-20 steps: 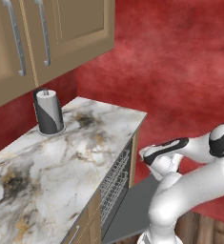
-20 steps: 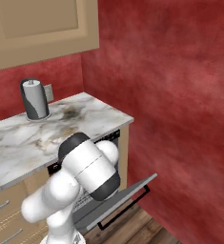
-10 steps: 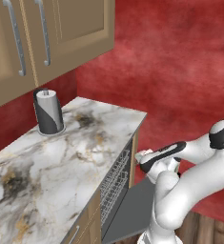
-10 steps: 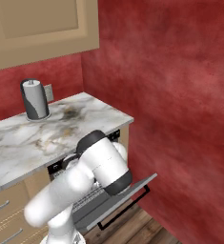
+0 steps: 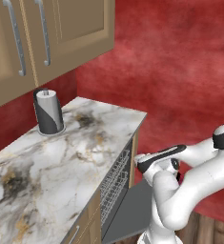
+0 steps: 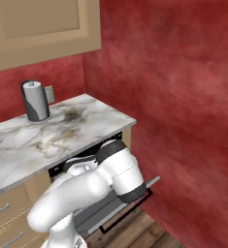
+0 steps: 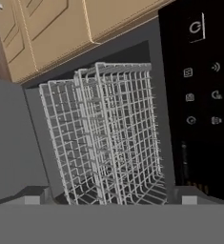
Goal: Open the dishwasher door and pull out the top rack.
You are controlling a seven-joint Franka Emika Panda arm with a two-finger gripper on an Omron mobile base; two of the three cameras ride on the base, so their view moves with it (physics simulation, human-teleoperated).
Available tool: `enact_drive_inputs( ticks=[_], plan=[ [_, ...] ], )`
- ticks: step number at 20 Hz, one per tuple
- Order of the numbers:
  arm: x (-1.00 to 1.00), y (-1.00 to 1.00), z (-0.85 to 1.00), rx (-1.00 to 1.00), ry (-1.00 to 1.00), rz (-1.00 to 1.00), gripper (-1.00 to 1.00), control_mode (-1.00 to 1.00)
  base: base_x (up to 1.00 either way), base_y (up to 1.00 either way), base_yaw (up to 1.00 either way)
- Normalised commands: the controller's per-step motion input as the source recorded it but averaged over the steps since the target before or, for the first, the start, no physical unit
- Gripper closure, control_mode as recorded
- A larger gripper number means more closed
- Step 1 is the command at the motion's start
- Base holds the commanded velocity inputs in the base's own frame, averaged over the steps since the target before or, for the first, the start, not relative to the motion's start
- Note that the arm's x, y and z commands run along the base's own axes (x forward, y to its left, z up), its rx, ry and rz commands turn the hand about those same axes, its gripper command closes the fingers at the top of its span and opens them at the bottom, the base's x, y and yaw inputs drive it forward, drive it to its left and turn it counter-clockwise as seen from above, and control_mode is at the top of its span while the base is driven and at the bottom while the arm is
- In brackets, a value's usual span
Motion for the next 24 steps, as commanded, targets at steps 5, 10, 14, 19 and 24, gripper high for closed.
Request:
enact_drive_inputs(
  ticks=[5,10,14,19,24],
  plan=[
    [0.15,0.14,-0.12,0.0,-0.05,0.0,-1.0,-1.0,0.0,0.0,0.0],
    [0.18,0.15,-0.15,0.0,-0.03,0.0,-1.0,-1.0,0.0,0.0,0.0],
    [0.26,0.09,-0.23,0.0,0.0,0.0,-1.0,-1.0,0.0,0.0,0.0],
    [0.33,0.08,-0.21,0.0,0.0,0.0,-1.0,-1.0,0.0,0.0,0.0],
    [0.25,0.09,-0.32,0.0,0.0,0.0,-1.0,-1.0,0.0,0.0,0.0]
  ],
)
